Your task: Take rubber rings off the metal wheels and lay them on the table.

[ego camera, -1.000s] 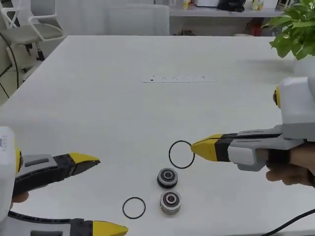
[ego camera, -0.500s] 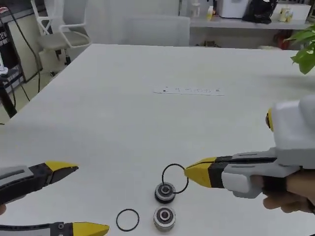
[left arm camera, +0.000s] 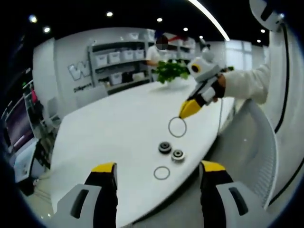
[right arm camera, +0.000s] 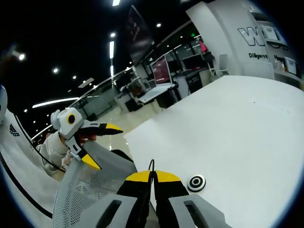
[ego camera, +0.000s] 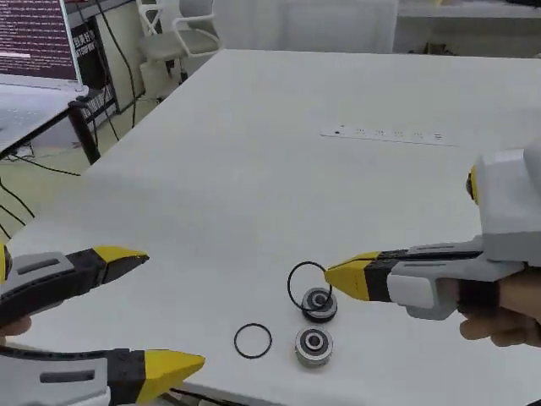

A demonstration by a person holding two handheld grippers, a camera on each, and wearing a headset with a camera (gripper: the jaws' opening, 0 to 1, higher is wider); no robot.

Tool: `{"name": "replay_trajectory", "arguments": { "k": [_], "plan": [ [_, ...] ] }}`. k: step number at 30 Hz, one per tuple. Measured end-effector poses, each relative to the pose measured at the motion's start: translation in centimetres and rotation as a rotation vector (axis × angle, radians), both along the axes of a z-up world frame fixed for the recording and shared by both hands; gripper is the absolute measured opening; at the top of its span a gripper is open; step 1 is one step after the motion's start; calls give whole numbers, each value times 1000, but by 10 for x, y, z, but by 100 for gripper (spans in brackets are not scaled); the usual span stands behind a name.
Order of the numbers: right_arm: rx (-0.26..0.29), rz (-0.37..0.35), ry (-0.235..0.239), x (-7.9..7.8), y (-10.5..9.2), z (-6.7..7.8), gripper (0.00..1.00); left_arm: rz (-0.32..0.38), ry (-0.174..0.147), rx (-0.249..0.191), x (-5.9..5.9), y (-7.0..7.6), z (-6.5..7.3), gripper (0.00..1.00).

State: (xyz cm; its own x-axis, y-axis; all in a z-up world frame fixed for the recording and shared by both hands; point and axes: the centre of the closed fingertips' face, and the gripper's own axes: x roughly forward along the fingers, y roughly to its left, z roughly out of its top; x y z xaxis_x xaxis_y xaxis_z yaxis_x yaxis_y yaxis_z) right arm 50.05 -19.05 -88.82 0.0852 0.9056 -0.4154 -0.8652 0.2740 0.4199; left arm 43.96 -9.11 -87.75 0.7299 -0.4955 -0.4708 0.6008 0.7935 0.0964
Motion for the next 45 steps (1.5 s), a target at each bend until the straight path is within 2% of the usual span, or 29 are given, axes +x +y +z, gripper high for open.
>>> {"name": "replay_trajectory", "arguments": {
  "k": [4,8,11,14,21,25,28,32,41,45],
  "plan": [
    [-23,24,9,-5,6,-10,0,1,3,1,1,0,0,72],
    [-41,35,26,-9,12,-19,0,-32,13,9,2,0,-5,72],
    [-60,26,27,-6,18,-25,0,-59,23,1,4,4,-8,72],
    [-62,15,52,-5,25,-29,0,-75,38,10,5,10,-11,72],
    [-128,21,66,-1,43,-53,0,-115,19,-37,9,14,-5,72],
    [-129,23,96,-2,49,-59,0,-139,14,-51,10,17,-5,72],
    [-173,32,76,-1,51,-69,0,-129,14,-66,13,25,-6,73],
    [-209,44,74,-4,55,-81,0,-127,23,-71,14,32,-9,73],
    [-270,19,63,5,55,-98,0,-172,37,-84,17,31,-13,73],
    [-292,1,75,7,51,-106,0,-187,45,-81,18,31,-14,73]
  ]
}}
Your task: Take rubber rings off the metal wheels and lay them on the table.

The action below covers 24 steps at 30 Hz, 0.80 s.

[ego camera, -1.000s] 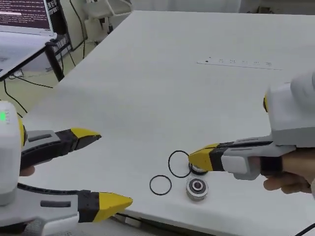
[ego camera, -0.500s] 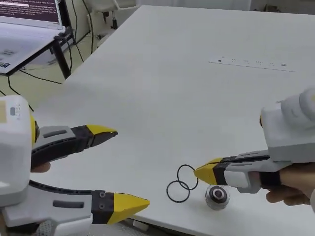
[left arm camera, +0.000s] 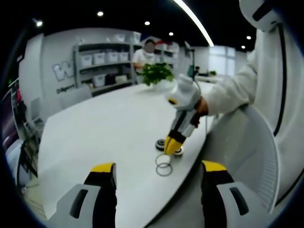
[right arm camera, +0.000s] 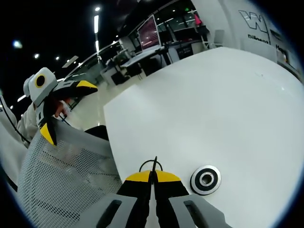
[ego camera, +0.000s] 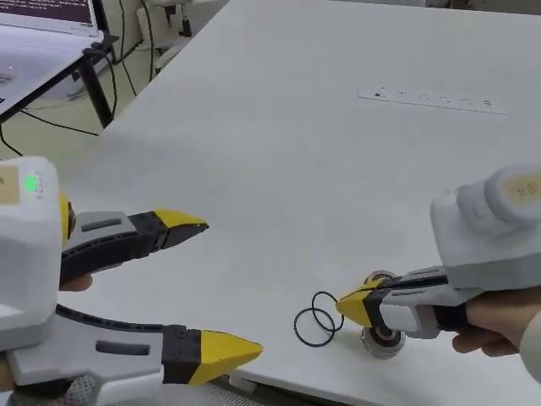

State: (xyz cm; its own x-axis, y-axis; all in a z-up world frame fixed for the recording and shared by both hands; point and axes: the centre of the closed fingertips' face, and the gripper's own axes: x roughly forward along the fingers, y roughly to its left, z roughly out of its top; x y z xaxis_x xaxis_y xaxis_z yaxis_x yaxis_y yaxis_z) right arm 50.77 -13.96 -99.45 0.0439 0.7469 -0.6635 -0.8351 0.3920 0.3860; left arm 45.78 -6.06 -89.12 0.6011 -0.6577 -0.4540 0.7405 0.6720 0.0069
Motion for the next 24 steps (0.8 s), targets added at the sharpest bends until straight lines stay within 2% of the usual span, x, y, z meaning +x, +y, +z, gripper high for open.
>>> {"name": "replay_trajectory", "arguments": {
  "k": [4,7,10,14,19,24],
  "plan": [
    [-8,-32,3,5,-4,-5,0,-16,4,8,-1,0,-1,73],
    [-26,-39,26,4,-6,-9,5,-20,3,16,-1,1,-2,73],
    [-37,-34,6,5,-7,-10,5,-18,4,18,-1,5,-2,73],
    [-56,-45,-11,9,-11,-10,11,-16,6,24,-1,10,-2,73],
    [-50,-70,-30,16,-15,-2,10,-23,9,23,-1,12,-3,73],
    [-20,-93,-71,23,-20,18,11,-46,9,27,0,13,-3,73]
  ]
}}
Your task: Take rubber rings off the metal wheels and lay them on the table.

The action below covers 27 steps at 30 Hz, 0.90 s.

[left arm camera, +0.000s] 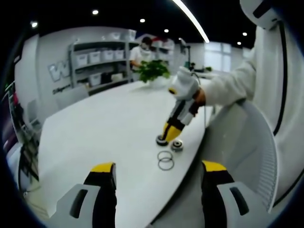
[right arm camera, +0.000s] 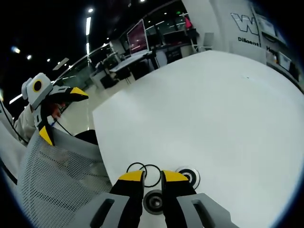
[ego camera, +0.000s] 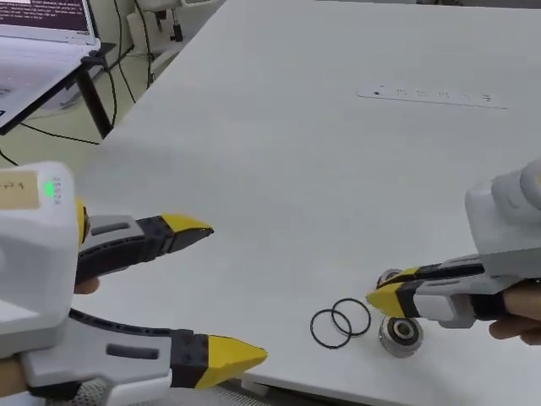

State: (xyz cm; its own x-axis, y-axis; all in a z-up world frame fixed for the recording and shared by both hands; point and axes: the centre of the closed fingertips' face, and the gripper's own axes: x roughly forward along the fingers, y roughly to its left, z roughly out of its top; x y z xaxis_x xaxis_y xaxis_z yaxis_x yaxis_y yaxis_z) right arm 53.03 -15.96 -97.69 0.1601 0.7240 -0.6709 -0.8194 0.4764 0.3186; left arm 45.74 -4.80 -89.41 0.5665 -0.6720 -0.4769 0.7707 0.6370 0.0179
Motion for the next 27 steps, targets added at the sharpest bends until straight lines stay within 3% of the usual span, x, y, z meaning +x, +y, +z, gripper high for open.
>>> {"name": "replay_trajectory", "arguments": {
  "k": [6,14,21,27],
  "plan": [
    [61,-46,-37,4,-9,28,14,-25,-7,-1,1,-1,2,73],
    [52,-94,-112,2,-39,52,18,-71,-28,-4,0,-9,7,72],
    [44,-145,-139,-4,-65,59,18,-96,-57,6,2,-17,15,72],
    [51,-124,-146,-6,-74,58,19,-86,-98,24,12,-27,27,71]
  ]
}}
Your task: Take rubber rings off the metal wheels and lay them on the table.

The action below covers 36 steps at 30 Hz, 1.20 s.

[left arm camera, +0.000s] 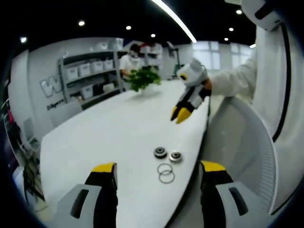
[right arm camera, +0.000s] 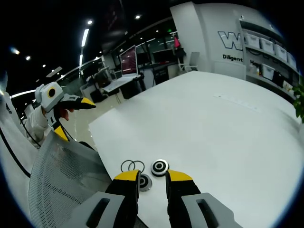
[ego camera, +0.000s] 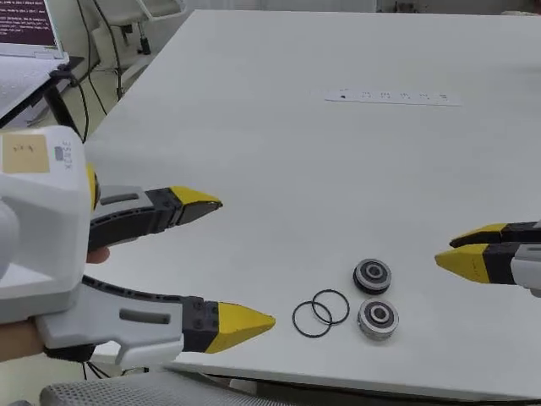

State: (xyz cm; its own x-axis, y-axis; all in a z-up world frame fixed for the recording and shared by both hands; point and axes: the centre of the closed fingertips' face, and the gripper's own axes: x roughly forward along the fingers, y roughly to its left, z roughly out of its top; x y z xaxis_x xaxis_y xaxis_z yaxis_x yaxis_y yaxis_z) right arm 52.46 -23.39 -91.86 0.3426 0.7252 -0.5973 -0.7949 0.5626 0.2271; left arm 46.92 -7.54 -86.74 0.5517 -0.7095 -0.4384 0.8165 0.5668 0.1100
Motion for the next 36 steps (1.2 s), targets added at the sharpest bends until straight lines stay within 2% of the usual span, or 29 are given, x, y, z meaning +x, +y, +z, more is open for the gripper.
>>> {"name": "replay_trajectory", "arguments": {
  "k": [7,9,13,18,19,22,27,30,33,36],
  "plan": [
    [24,59,-17,0,-2,-3,21,-17,-38,6,12,-21,14,71],
    [22,105,-15,-2,-4,-8,22,-23,-46,10,16,-29,17,71],
    [7,127,-12,-1,-12,-21,22,-49,-64,26,22,-47,24,70],
    [31,151,-13,3,-19,-29,25,-76,-62,44,31,-68,23,69],
    [47,181,-8,0,-18,-33,26,-83,-63,45,32,-72,22,69],
    [55,201,-2,0,-20,-44,29,-106,-64,27,37,-90,23,67],
    [77,249,-19,1,-14,-54,32,-125,-61,28,46,-111,17,66],
    [93,264,-37,7,-8,-59,32,-133,-58,29,52,-118,10,64],
    [105,265,-57,13,-3,-61,31,-120,-26,29,61,-120,-4,61],
    [115,275,-56,15,1,-63,31,-113,-17,45,67,-124,-14,60]
  ]
}}
